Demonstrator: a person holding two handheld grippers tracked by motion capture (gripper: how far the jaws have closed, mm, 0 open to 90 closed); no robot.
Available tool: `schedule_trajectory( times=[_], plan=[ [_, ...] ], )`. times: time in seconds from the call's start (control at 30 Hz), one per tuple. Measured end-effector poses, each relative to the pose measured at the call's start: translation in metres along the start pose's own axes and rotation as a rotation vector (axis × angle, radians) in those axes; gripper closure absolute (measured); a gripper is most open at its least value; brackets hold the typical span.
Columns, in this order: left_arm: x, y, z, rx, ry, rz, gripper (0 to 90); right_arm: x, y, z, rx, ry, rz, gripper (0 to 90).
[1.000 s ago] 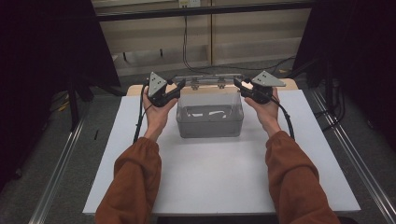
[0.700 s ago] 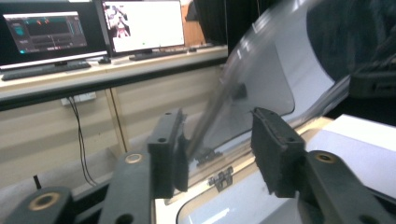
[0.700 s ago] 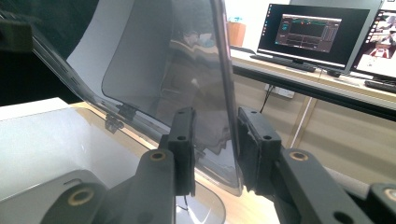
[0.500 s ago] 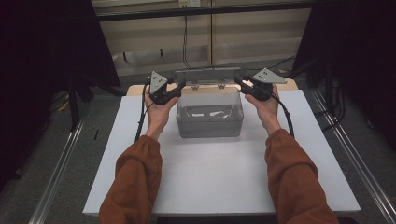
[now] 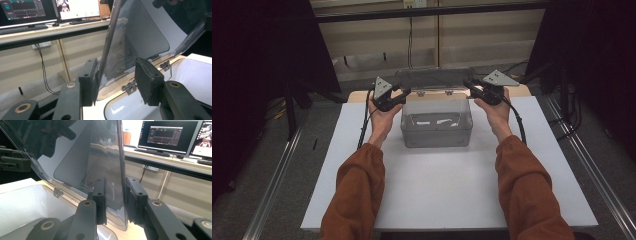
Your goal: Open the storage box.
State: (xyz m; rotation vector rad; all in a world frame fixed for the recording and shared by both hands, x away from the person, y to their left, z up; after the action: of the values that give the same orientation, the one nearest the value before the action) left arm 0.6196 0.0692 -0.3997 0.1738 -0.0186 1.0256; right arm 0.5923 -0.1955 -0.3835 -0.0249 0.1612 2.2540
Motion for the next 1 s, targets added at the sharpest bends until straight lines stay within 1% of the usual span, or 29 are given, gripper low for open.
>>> schedule_trajectory(
  times=[0.03, 0.1, 0.17, 0.23, 0.27, 0.3, 0.33, 0.37, 0.43, 0.5, 0.53, 0.6, 0.63, 0.7, 0.73, 0.8, 0.83, 0.87, 0.93, 1.0],
  plan=[
    [0.001, -0.001, 0.000, 0.006, 0.002, 0.005, 53.9, 0.000, 0.000, 0.000, 0.001, 0.000, 0.001, 71.5],
    [0.001, -0.003, 0.000, 0.017, 0.013, -0.002, 54.4, -0.001, -0.001, 0.001, 0.003, -0.003, 0.000, 71.7],
    [0.003, -0.005, -0.001, 0.023, -0.005, 0.009, 54.8, -0.003, -0.002, 0.002, 0.005, 0.002, -0.001, 72.8],
    [0.006, -0.006, -0.002, 0.024, -0.001, 0.018, 54.8, -0.004, -0.002, 0.003, 0.006, 0.003, -0.002, 73.2],
    [0.009, -0.007, -0.002, 0.027, -0.010, 0.032, 54.3, -0.004, -0.002, 0.002, 0.008, 0.004, -0.002, 73.2],
    [0.010, -0.007, -0.003, 0.028, -0.011, 0.036, 52.8, -0.004, -0.002, 0.002, 0.008, 0.001, 0.000, 73.4],
    [0.010, -0.008, -0.004, 0.027, 0.011, 0.029, 52.7, -0.004, -0.002, 0.002, 0.008, 0.003, 0.000, 73.5],
    [0.010, -0.009, -0.004, 0.029, 0.012, 0.024, 52.5, -0.005, -0.002, 0.002, 0.008, 0.006, 0.001, 73.6],
    [0.010, -0.010, -0.005, 0.036, 0.003, 0.018, 52.0, -0.005, -0.003, 0.002, 0.008, 0.000, 0.002, 73.7],
    [0.009, -0.012, -0.005, 0.037, 0.011, 0.015, 52.5, -0.006, -0.003, 0.003, 0.004, 0.003, 0.000, 74.0],
    [0.007, -0.013, -0.004, 0.032, 0.024, 0.003, 53.5, -0.006, -0.004, 0.003, 0.005, -0.001, 0.000, 74.2],
    [0.005, -0.015, -0.004, 0.039, -0.003, -0.001, 55.9, -0.007, -0.004, 0.003, 0.005, -0.005, 0.002, 74.4],
    [0.004, -0.016, -0.004, 0.035, 0.009, -0.003, 58.2, -0.008, -0.004, 0.003, 0.003, -0.006, -0.001, 74.5],
    [0.005, -0.017, -0.003, 0.041, 0.006, 0.001, 59.7, -0.009, -0.005, 0.003, 0.001, -0.007, 0.000, 74.8],
    [0.006, -0.017, -0.003, 0.040, 0.016, 0.003, 61.7, -0.009, -0.005, 0.003, -0.001, -0.013, 0.000, 74.9],
    [0.008, -0.018, -0.004, 0.037, 0.053, -0.003, 63.1, -0.010, -0.006, 0.003, -0.009, -0.018, -0.002, 75.0],
    [0.009, -0.018, -0.006, 0.048, 0.041, -0.006, 63.0, -0.011, -0.006, 0.003, -0.007, -0.017, -0.003, 75.2],
    [0.009, -0.019, -0.007, 0.043, 0.056, -0.001, 63.1, -0.011, -0.006, 0.003, -0.007, -0.019, -0.002, 75.2],
    [0.009, -0.020, -0.009, 0.051, 0.052, -0.003, 63.8, -0.012, -0.007, 0.002, -0.001, -0.019, -0.003, 75.4],
    [0.009, -0.021, -0.009, 0.050, 0.057, -0.004, 64.6, -0.013, -0.008, 0.001, 0.007, -0.021, -0.004, 75.3]
  ],
)
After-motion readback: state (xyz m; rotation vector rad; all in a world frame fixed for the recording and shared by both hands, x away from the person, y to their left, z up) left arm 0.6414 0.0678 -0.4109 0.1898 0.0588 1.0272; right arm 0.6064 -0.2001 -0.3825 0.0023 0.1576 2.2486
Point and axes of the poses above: each handheld gripper's, and its own axes: y roughly backward along the jaws, z roughly out of its top, x roughly to its left, the point moved 8 cm from there along -y, roughly forward along the jaws, and after that the axes turned 9 degrees about z, right-handed, at the moved point
